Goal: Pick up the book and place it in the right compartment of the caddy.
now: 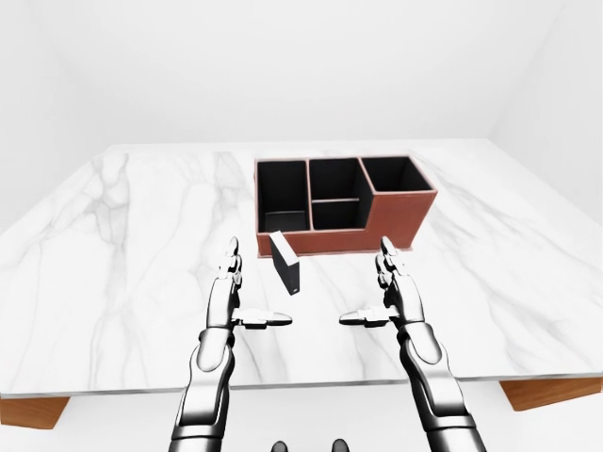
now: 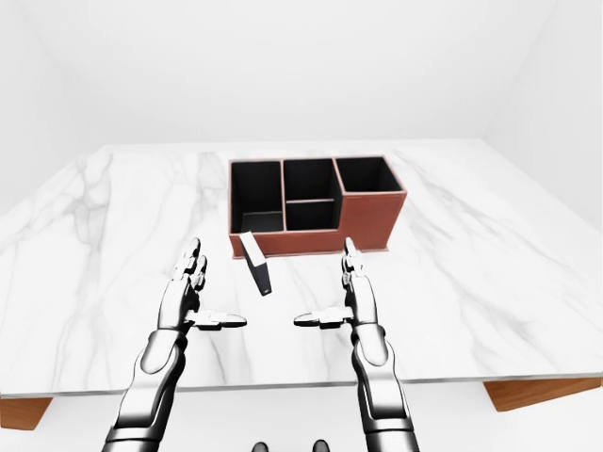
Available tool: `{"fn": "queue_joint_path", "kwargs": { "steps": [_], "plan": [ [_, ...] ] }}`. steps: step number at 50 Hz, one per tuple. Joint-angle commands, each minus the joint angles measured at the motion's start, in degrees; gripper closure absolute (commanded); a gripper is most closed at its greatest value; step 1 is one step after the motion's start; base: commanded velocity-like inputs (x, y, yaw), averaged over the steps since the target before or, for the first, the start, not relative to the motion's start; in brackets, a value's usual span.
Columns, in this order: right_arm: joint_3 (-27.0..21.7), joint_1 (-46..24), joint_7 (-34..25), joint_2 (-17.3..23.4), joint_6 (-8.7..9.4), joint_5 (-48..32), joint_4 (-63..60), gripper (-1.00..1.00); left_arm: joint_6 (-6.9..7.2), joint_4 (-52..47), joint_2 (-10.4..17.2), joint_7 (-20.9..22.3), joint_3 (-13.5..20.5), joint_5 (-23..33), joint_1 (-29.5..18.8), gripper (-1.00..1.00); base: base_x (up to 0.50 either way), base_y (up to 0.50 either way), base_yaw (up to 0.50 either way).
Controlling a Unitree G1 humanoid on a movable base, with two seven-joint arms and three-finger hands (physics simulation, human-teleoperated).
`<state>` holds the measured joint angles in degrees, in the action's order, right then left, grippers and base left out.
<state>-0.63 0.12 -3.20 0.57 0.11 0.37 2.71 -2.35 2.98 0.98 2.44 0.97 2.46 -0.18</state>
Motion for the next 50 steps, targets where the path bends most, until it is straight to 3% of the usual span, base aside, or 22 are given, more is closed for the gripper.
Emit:
{"fn": "queue_joint_path", "kwargs": {
  "steps": [1,22,25,26,28,43,50],
  "plan": [
    [-0.01,-0.01,0.02,0.01,-0.01,-0.04,0.1,-1.0,-0.03,0.06,0.02,0.03,0.0,0.03,-0.01,-1.0,0.2,0.0,0.0],
    [0.25,0.33,0.03,-0.03,-0.43,-0.4,-0.61,-1.0,-0.09,-0.91,-0.04,0.06,0.1,-0.2,0.3,-1.0,0.2,0.0,0.0],
    [0.41,0.89,0.28,0.02,-0.34,-1.05,-2.65,-1.0,-2.65,-3.83,-0.13,-2.29,1.52,-0.56,0.18,-1.0,0.2,0.0,0.0],
    [0.44,1.06,0.28,-0.01,-0.3,-1.12,-3.18,-1.0,-2.65,-5.31,-0.21,-2.54,1.89,-1.51,0.36,-1.0,0.2,0.0,0.0],
    [0.52,1.63,0.99,0.1,-1.76,-2.35,-5.87,-1.0,-2.65,-9.58,-0.23,-2.99,2.47,-2.97,1.28,-1.0,0.2,0.0,0.0],
    [1.26,2.54,0.62,-0.29,-4.85,-2.78,-9.63,-1.0,-2.65,-16.69,-0.62,-2.36,1.48,-3.9,3.9,-1.0,0.19,0.0,0.0],
    [1.44,2.76,0.49,-0.33,-4.63,-2.75,-10.44,-1.0,-2.65,-16.44,-0.61,-2.45,1.48,-3.79,3.76,-1.0,0.18,0.0,0.0]
  ]
}}
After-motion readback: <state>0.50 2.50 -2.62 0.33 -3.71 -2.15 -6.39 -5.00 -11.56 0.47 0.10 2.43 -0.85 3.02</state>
